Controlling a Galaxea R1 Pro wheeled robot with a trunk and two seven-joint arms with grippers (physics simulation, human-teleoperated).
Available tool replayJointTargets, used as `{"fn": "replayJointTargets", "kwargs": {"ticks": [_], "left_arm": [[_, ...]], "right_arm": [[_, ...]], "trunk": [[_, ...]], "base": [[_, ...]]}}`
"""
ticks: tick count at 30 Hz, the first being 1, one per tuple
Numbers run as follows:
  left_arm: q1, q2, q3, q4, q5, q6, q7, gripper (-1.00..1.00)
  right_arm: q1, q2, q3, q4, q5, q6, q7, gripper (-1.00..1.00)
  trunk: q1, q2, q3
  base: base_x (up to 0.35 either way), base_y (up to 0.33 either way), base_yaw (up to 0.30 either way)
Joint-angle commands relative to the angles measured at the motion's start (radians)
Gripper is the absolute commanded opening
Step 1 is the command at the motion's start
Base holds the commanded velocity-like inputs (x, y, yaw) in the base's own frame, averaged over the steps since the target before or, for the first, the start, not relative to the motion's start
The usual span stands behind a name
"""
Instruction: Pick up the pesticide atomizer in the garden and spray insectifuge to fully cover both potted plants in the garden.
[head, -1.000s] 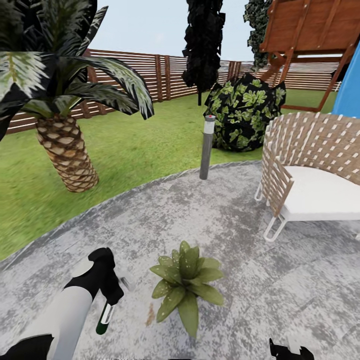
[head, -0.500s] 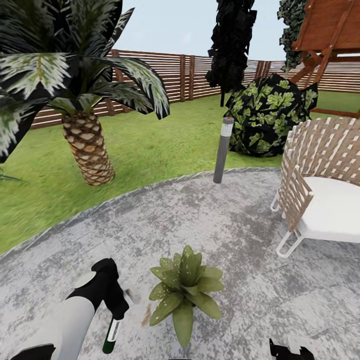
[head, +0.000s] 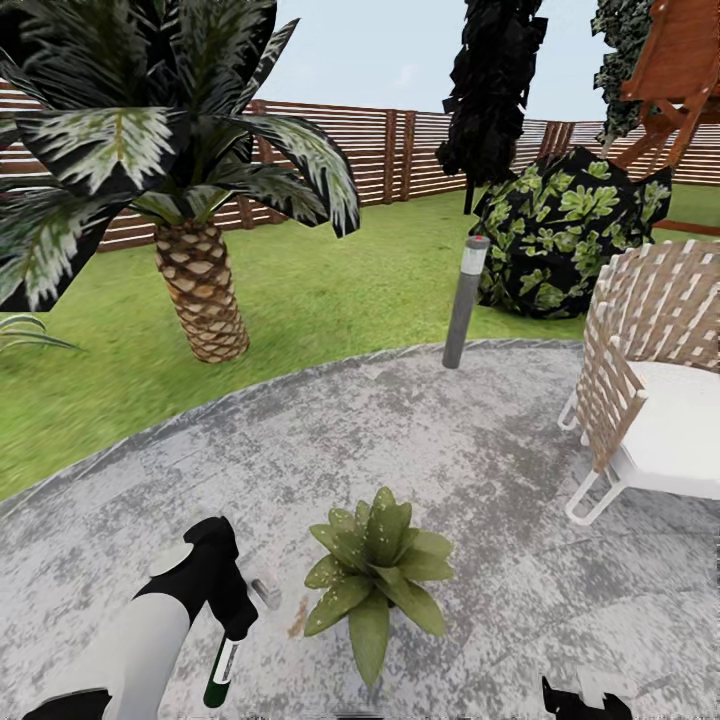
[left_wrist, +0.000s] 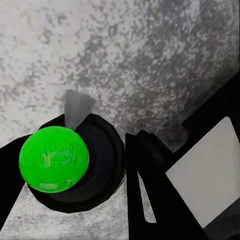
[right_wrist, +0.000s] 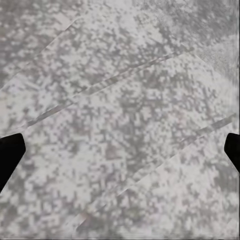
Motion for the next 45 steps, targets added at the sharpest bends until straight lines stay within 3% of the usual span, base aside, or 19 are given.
{"fn": "replayJointTargets", "kwargs": {"ticks": [1, 7, 45], "left_arm": [[-0.001, -0.002, 0.008, -0.001, -0.009, 0.01, -0.007, -1.0], [-0.001, -0.002, 0.011, -0.013, -0.008, 0.011, -0.007, -1.0], [-0.001, -0.002, 0.012, -0.017, 0.001, 0.012, -0.007, -1.0]], "right_arm": [[0.0, 0.0, 0.009, 0.0, -0.007, -0.002, -0.003, 1.0], [0.0, 0.003, 0.009, 0.0, -0.008, -0.001, -0.004, 1.0], [0.0, 0.004, 0.009, 0.0, -0.01, -0.001, -0.004, 1.0]], "trunk": [[-0.001, 0.0, -0.001], [-0.001, 0.0, -0.001], [-0.001, 0.0, -0.001]], "base": [[-0.169, -0.224, 0.0], [-0.022, -0.266, 0.081], [0.0, -0.273, 0.277]]}}
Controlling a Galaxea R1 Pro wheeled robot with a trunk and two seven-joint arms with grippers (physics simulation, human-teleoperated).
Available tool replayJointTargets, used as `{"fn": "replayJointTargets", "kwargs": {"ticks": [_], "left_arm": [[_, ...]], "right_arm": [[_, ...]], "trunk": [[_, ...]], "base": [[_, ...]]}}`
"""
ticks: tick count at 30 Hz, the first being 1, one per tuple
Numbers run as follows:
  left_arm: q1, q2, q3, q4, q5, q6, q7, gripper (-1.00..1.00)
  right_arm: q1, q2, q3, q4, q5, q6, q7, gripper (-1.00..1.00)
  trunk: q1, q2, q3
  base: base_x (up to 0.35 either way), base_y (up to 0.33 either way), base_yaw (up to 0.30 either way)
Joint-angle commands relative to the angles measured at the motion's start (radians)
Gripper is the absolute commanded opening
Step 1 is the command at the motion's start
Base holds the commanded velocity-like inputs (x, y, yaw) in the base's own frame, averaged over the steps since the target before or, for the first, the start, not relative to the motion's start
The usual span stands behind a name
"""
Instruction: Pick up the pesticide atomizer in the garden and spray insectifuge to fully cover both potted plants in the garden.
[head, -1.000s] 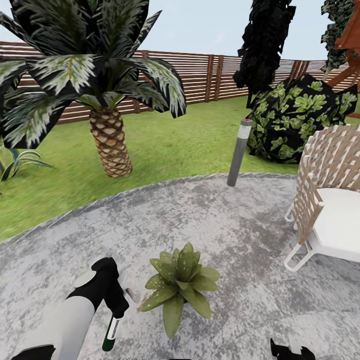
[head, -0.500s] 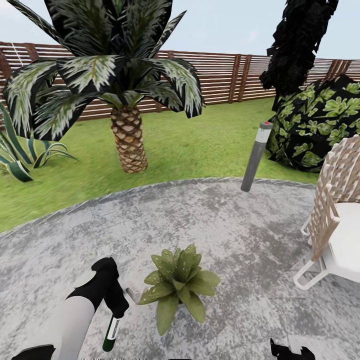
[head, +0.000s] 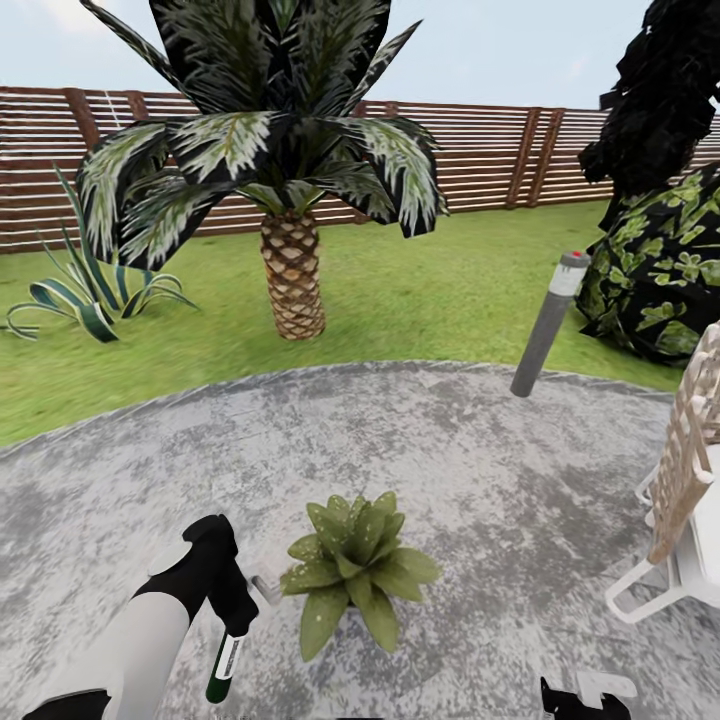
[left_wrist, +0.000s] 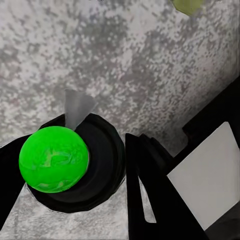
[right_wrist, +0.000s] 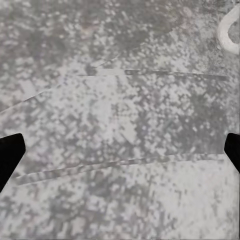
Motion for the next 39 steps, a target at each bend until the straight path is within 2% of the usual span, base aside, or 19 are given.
{"fn": "replayJointTargets", "kwargs": {"ticks": [1, 23, 27, 35, 37, 39], "left_arm": [[-0.001, -0.002, 0.008, -0.001, -0.009, 0.009, -0.007, -1.0], [-0.001, -0.002, 0.012, 0.0, -0.009, 0.011, -0.007, -1.0], [0.0, 0.006, 0.012, 0.012, -0.009, 0.01, -0.006, -1.0], [0.05, 0.012, 0.014, 0.014, -0.008, 0.009, 0.029, -1.0], [0.084, 0.014, 0.084, 0.011, -0.002, 0.009, 0.083, -1.0], [0.085, 0.009, 0.104, 0.009, -0.002, 0.008, 0.092, -1.0]], "right_arm": [[0.0, 0.0, 0.009, 0.0, -0.007, -0.001, -0.003, 1.0], [0.0, 0.001, 0.009, 0.0, -0.007, -0.002, -0.003, 1.0], [0.0, 0.0, 0.009, 0.0, -0.006, -0.002, -0.001, 1.0], [0.0, 0.002, 0.009, 0.0, -0.005, -0.002, 0.0, 1.0], [0.0, 0.005, 0.009, 0.0, -0.005, -0.003, -0.001, 1.0], [0.0, 0.006, 0.009, 0.0, -0.005, -0.003, -0.001, 1.0]], "trunk": [[0.0, 0.0, -0.001], [0.0, 0.0, 0.016], [0.0, 0.0, 0.017], [0.0, 0.0, 0.017], [0.0, 0.0, 0.017], [0.0, 0.0, 0.017]], "base": [[0.0, -0.273, 0.278], [-0.042, -0.265, 0.256], [-0.001, -0.048, 0.111], [0.0, -0.001, 0.002], [0.0, 0.0, 0.149], [0.0, 0.0, 0.267]]}}
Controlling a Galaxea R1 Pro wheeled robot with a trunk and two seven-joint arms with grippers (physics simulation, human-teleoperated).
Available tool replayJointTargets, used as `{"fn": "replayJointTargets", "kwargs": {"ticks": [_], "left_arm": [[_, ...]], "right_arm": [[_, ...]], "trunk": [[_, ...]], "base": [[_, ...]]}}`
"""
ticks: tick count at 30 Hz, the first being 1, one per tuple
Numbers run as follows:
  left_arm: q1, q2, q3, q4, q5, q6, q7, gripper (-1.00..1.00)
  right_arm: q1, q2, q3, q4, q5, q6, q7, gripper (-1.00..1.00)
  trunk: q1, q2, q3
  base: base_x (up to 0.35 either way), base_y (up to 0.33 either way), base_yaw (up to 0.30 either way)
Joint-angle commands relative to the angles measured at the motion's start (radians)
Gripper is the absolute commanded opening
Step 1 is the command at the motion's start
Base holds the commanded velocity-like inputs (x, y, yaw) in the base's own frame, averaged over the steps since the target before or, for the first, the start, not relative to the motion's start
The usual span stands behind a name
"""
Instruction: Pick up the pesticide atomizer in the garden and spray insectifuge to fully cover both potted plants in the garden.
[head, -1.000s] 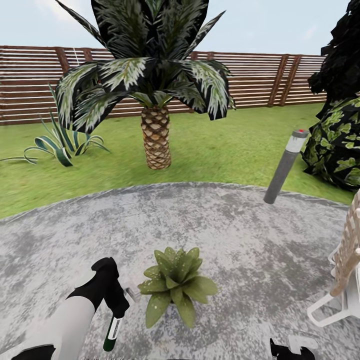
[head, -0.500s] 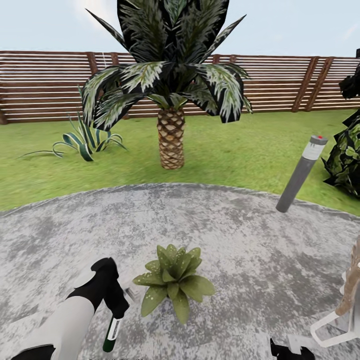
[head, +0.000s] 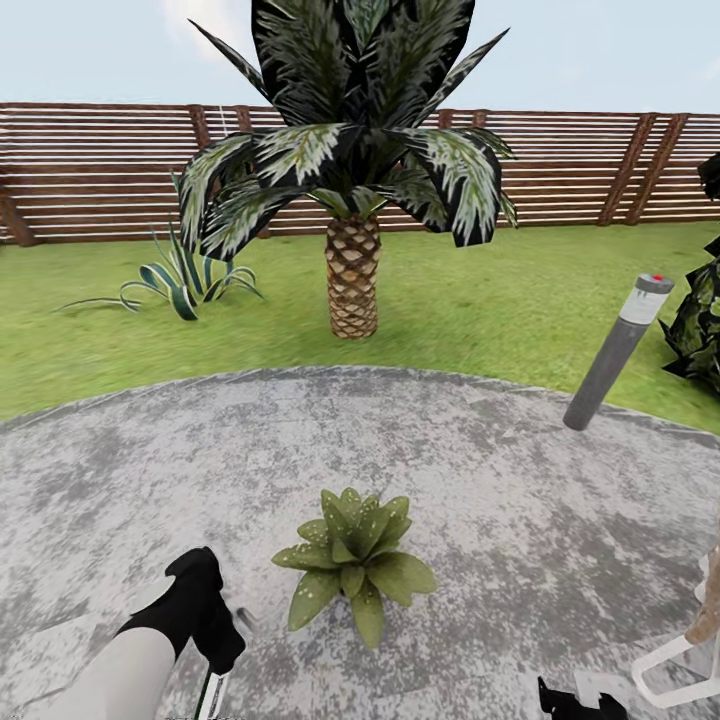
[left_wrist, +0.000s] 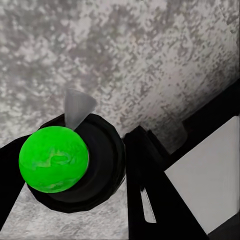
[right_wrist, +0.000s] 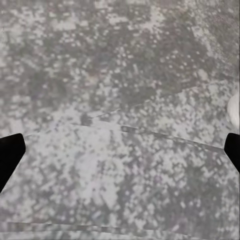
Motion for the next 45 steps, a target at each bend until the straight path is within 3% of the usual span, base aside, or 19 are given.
{"fn": "replayJointTargets", "kwargs": {"ticks": [1, 15, 24, 27, 29, 32, 33, 35, 38, 41, 45], "left_arm": [[-0.001, -0.003, 0.009, -0.003, -0.008, 0.008, -0.005, -1.0], [-0.001, -0.007, 0.03, -0.011, -0.007, 0.002, -0.002, -1.0], [-0.013, -0.01, 0.022, -0.012, -0.009, 0.005, -0.007, -1.0], [-0.06, -0.02, 0.017, -0.012, -0.012, 0.013, -0.015, -1.0], [-0.135, -0.031, 0.017, 0.0, -0.014, 0.023, -0.017, -1.0], [-0.182, -0.065, 0.01, 0.004, -0.018, 0.062, -0.036, -1.0], [-0.196, -0.078, -0.005, 0.004, -0.019, 0.071, -0.05, -1.0], [-0.231, -0.096, -0.066, 0.005, -0.02, 0.083, -0.108, -1.0], [-0.263, -0.1, -0.133, 0.006, -0.022, 0.15, -0.207, -1.0], [-0.281, -0.099, -0.238, 0.006, -0.02, 0.206, -0.268, -1.0], [-0.267, -0.089, -0.285, 0.006, -0.023, 0.209, -0.291, -1.0]], "right_arm": [[0.0, 0.0, 0.009, 0.0, -0.007, -0.002, -0.003, 1.0], [0.0, 0.0, 0.01, 0.0, 0.002, -0.001, -0.002, 1.0], [0.0, 0.003, 0.014, 0.001, 0.003, 0.0, 0.004, 1.0], [0.0, 0.017, 0.017, 0.002, 0.005, 0.001, 0.005, 1.0], [0.014, 0.023, 0.018, 0.003, 0.017, 0.001, 0.006, 1.0], [0.031, 0.032, 0.025, 0.003, 0.108, 0.001, 0.005, 1.0], [0.039, 0.034, 0.026, 0.003, 0.143, 0.002, 0.005, 1.0], [0.054, 0.033, 0.026, 0.002, 0.172, 0.002, 0.001, 1.0], [0.057, 0.035, 0.026, 0.0, 0.177, 0.002, -0.003, 1.0], [0.058, 0.035, 0.024, 0.0, 0.175, 0.001, -0.004, 1.0], [0.058, 0.034, 0.023, 0.0, 0.174, 0.001, -0.005, 1.0]], "trunk": [[0.0, 0.0, -0.001], [0.0, 0.0, 0.012], [0.0, 0.0, 0.013], [0.0, 0.0, 0.013], [0.0, 0.0, 0.013], [0.0, 0.0, 0.013], [0.0, 0.0, 0.013], [0.0, 0.0, 0.013], [0.0, 0.0, 0.013], [0.0, 0.0, 0.013], [0.0, 0.0, 0.013]], "base": [[0.0, 0.0, 0.272], [-0.15, -0.111, 0.225], [-0.084, -0.021, 0.017], [0.0, 0.0, 0.0], [0.0, 0.0, 0.0], [0.0, 0.0, 0.0], [0.0, 0.0, 0.0], [0.0, 0.0, 0.0], [0.0, 0.0, 0.0], [0.0, 0.0, -0.009], [0.0, 0.0, -0.203]]}}
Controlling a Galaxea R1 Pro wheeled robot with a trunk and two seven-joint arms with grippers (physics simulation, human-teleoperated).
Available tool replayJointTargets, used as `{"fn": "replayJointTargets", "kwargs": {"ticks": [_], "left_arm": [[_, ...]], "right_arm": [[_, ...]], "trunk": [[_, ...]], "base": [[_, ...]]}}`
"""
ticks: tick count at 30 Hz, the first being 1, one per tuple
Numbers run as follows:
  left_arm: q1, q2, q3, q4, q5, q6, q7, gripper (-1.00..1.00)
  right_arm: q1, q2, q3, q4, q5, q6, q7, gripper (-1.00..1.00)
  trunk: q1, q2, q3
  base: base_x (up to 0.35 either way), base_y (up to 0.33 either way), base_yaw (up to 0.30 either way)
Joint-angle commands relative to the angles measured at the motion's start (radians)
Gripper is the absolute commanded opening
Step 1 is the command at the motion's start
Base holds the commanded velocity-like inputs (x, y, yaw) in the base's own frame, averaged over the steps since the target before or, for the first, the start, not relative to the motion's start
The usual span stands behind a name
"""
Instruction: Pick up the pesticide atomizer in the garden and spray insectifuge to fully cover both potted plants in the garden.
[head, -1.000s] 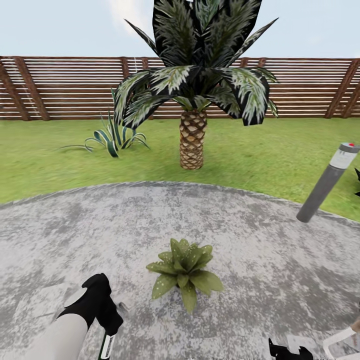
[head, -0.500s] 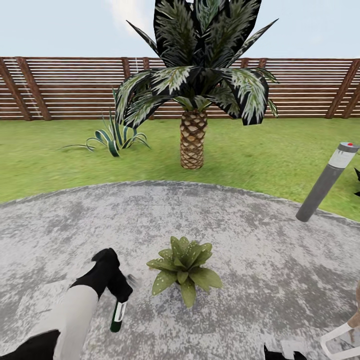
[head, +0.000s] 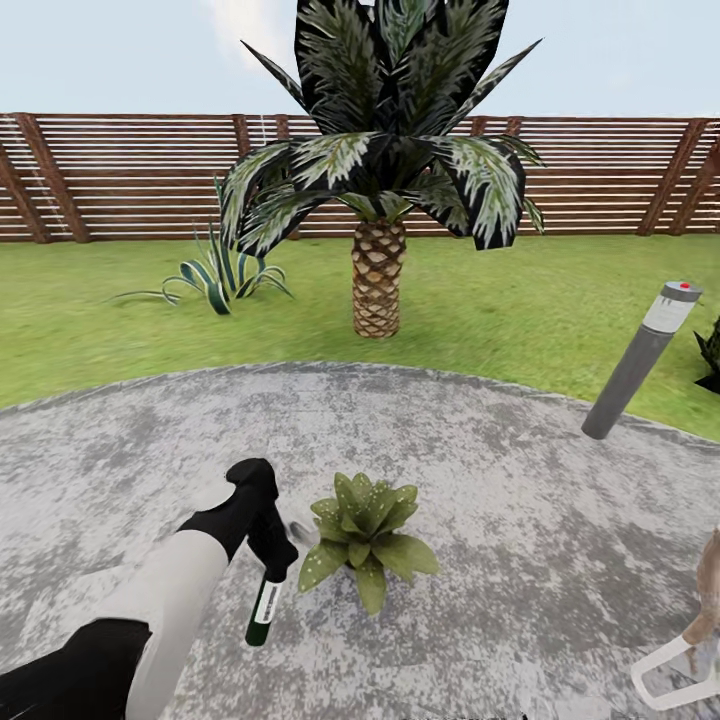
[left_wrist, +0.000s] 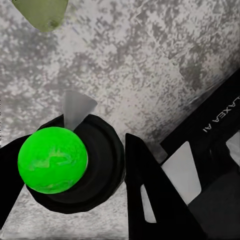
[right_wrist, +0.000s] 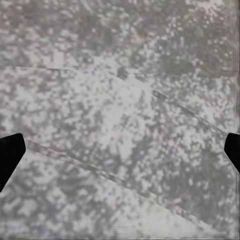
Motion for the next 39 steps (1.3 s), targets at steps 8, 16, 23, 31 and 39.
{"fn": "replayJointTargets", "kwargs": {"ticks": [8, 16, 23, 31, 39], "left_arm": [[0.008, -0.008, 0.0, -0.002, -0.008, 0.022, -0.011, -1.0], [0.0, -0.002, -0.133, -0.002, -0.056, 0.017, -0.083, -1.0], [0.0, 0.016, -0.23, -0.012, -0.098, 0.015, -0.083, -1.0], [-0.001, 0.019, -0.225, -0.014, -0.096, 0.025, -0.083, -1.0], [0.0, 0.013, -0.231, -0.011, -0.099, 0.023, -0.083, -1.0]], "right_arm": [[-0.001, 0.002, 0.009, 0.001, -0.004, -0.002, -0.003, 1.0], [-0.001, 0.002, 0.009, 0.001, -0.005, -0.002, -0.004, 1.0], [0.005, -0.004, 0.008, 0.001, -0.004, -0.003, -0.005, 1.0], [0.007, -0.002, 0.009, 0.001, -0.005, -0.003, -0.005, 1.0], [0.007, -0.002, 0.008, 0.001, -0.006, -0.003, -0.005, 1.0]], "trunk": [[0.0, 0.0, 0.003], [0.0, 0.0, 0.007], [0.0, 0.0, 0.007], [0.0, 0.0, 0.007], [0.0, 0.0, 0.007]], "base": [[0.147, 0.0, -0.262], [0.08, 0.0, -0.223], [0.001, 0.0, -0.015], [0.082, 0.054, 0.0], [0.142, 0.103, 0.0]]}}
